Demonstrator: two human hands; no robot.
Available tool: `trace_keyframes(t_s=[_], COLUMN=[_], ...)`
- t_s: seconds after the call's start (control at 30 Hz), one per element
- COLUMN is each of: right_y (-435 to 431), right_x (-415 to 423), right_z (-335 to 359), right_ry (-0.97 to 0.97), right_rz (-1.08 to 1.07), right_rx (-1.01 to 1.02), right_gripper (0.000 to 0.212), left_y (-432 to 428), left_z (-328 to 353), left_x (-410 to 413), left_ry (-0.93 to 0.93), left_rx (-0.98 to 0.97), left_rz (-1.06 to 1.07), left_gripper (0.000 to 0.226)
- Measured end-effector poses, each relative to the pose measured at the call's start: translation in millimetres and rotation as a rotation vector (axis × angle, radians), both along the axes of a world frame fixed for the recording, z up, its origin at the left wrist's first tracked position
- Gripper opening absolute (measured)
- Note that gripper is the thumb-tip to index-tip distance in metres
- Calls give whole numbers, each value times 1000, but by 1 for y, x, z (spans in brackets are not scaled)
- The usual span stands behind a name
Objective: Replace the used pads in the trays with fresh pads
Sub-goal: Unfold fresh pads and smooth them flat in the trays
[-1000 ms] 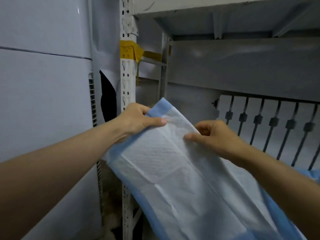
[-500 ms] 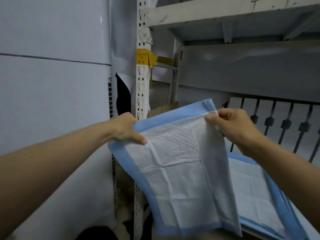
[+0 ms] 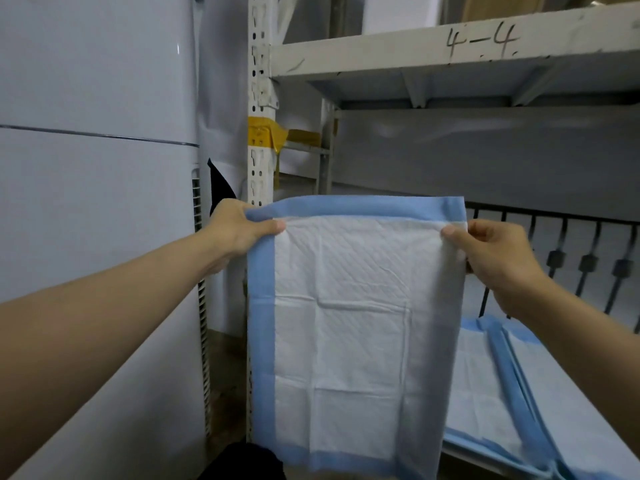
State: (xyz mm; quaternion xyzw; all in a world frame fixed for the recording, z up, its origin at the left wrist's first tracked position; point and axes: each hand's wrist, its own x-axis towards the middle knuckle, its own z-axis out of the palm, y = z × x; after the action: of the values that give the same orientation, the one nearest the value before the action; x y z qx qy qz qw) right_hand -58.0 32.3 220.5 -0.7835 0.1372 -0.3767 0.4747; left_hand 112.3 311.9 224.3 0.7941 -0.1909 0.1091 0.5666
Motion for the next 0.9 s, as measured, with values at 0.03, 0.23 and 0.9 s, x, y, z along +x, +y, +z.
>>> trace_keyframes(t_s=[0.03,0.23,0.9], right_y=[-3,-18,-96], right_x=[1,23,169], right_z=[0,-6,-52], right_ry=[-6,11,165], right_rz=[-8,-23,-47], right_rx=[5,22,243], right_gripper=[25,20,22], left_y=[-5,-28,-131], left_z=[2,9,-39], left_x=[3,22,138], left_ry=[-40,-249,70], left_rx=[2,343,-140], left_rz=[21,204,95], left_gripper=[33,26,22])
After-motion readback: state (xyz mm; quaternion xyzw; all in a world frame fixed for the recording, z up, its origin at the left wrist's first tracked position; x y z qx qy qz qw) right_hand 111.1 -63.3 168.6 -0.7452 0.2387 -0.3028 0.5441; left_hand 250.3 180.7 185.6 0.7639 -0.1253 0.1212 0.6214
